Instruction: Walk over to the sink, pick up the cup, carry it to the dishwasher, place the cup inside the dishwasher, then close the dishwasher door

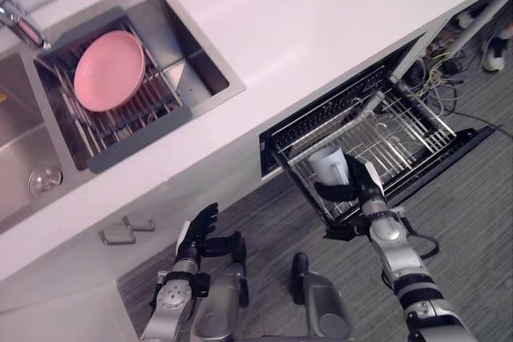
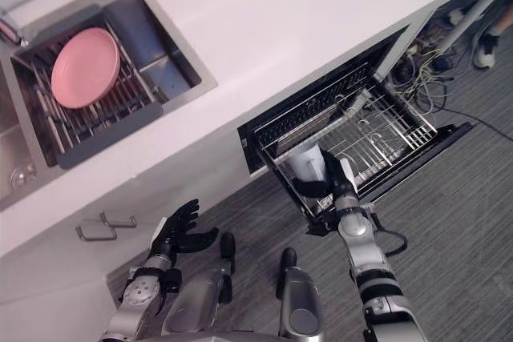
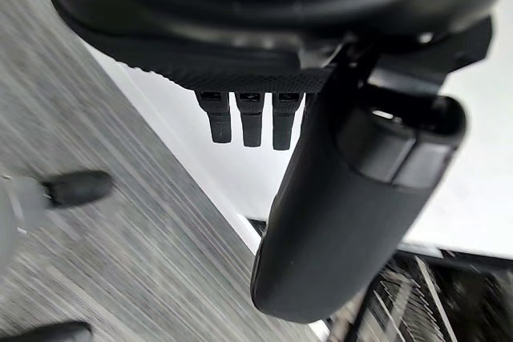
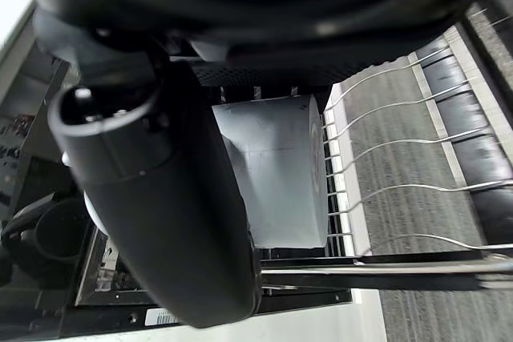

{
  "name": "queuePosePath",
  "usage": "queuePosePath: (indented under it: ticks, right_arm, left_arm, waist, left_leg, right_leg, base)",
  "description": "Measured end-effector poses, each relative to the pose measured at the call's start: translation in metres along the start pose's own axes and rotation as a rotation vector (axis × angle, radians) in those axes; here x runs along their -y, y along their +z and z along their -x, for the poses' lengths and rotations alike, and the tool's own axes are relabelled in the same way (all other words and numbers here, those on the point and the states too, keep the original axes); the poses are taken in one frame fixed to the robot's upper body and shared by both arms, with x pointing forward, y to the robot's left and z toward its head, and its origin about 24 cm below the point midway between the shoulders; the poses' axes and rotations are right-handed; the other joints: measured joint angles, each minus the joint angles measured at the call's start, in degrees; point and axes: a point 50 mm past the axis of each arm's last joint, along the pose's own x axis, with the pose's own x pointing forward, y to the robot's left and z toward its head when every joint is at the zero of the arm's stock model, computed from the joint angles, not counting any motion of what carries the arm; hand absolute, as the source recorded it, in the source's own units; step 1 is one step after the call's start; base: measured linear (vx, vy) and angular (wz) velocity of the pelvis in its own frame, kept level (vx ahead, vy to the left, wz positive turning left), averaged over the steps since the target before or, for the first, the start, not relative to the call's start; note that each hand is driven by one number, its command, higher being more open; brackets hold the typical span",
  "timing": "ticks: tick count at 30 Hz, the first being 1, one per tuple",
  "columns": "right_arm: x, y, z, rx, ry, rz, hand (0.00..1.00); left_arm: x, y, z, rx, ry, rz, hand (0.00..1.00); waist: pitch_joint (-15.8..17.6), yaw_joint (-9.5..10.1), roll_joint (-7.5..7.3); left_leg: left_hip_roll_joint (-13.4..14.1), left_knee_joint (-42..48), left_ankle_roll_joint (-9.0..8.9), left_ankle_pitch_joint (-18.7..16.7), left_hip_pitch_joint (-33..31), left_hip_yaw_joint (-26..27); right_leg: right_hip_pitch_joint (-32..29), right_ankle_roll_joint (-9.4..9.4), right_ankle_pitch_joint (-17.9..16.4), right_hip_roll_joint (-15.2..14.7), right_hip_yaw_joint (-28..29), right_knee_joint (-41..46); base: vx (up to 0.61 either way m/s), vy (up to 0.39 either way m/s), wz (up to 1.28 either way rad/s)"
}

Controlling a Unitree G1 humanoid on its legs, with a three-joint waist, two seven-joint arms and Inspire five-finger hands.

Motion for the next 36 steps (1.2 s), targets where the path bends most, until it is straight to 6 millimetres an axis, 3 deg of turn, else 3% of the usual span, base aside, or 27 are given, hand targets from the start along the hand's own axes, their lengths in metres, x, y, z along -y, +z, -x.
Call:
queuePosePath:
  ticks: [1, 4, 11, 17, 23, 29, 34, 36]
  right_arm:
    - [0.002, 0.007, -0.004, 0.016, -0.018, -0.004, 0.90]
    - [0.007, 0.022, -0.015, 0.044, -0.057, -0.012, 0.90]
    - [0.012, 0.039, -0.022, 0.082, -0.128, -0.044, 0.90]
    - [0.012, 0.040, -0.019, 0.089, -0.171, -0.096, 0.90]
    - [-0.001, 0.037, -0.002, 0.112, -0.156, -0.180, 0.90]
    - [-0.006, 0.024, 0.048, 0.138, -0.193, -0.273, 0.90]
    - [-0.004, 0.019, 0.101, 0.158, -0.245, -0.309, 0.90]
    - [-0.004, 0.019, 0.114, 0.159, -0.258, -0.314, 0.90]
  left_arm:
    - [-0.002, 0.001, -0.001, 0.005, 0.010, 0.004, 0.90]
    - [-0.004, 0.008, -0.006, 0.028, 0.053, 0.017, 0.90]
    - [0.004, 0.022, -0.018, 0.076, 0.076, 0.060, 0.90]
    - [0.008, 0.029, -0.021, 0.102, 0.077, 0.079, 0.90]
    - [0.007, 0.022, -0.020, 0.076, 0.079, 0.075, 0.90]
    - [0.006, 0.005, -0.015, 0.005, 0.085, 0.069, 0.90]
    - [-0.004, -0.026, 0.000, -0.118, 0.148, 0.095, 0.90]
    - [-0.003, -0.035, 0.004, -0.159, 0.149, 0.095, 0.90]
  waist:
    - [0.62, 0.48, 0.02]
    - [2.32, 1.28, -0.02]
    - [2.65, 2.18, -0.04]
    - [2.75, 2.05, -0.06]
    - [3.55, 2.00, -0.30]
    - [3.30, 0.91, -0.86]
    - [0.70, -0.98, -4.08]
    - [-0.72, -1.16, -4.65]
  left_leg:
    - [0.32, 0.20, -0.26, 0.52, -0.71, 0.91]
    - [1.01, 1.80, -0.34, 0.63, -2.37, 1.64]
    - [1.77, 4.20, -0.81, -0.05, -4.00, 3.01]
    - [2.06, 4.60, -1.16, -0.85, -3.52, 2.99]
    - [2.05, 4.47, -1.40, -1.85, -0.83, 2.52]
    - [1.81, 4.42, -1.76, -3.48, 2.29, 1.35]
    - [1.89, 7.31, -2.43, -5.72, 4.28, 0.23]
    - [1.86, 7.95, -2.42, -6.50, 4.98, -0.10]
  right_leg:
    - [-1.00, 0.00, -0.12, -0.08, -0.06, 0.84]
    - [-2.38, -0.21, -0.86, -0.11, -0.43, 2.10]
    - [-3.49, -0.65, -1.35, -0.08, -0.55, 2.87]
    - [-2.60, -0.83, -1.80, -0.01, -1.21, 2.91]
    - [0.31, -0.92, -2.81, -0.03, -1.75, 2.60]
    - [4.98, -0.55, -3.84, -0.02, -3.19, 0.85]
    - [10.41, -0.15, -4.64, 0.15, -4.91, -1.69]
    - [12.07, 0.06, -4.77, 0.17, -5.46, -2.67]
  base:
    - [-0.05, -0.039, 0.09]
    - [-0.01, -0.040, 0.05]
    - [0.07, -0.033, -0.05]
    - [0.05, -0.015, -0.01]
    - [0.01, -0.003, 0.05]
    - [0.06, -0.007, 0.10]
    - [0.12, -0.012, 0.11]
    - [0.11, 0.002, 0.10]
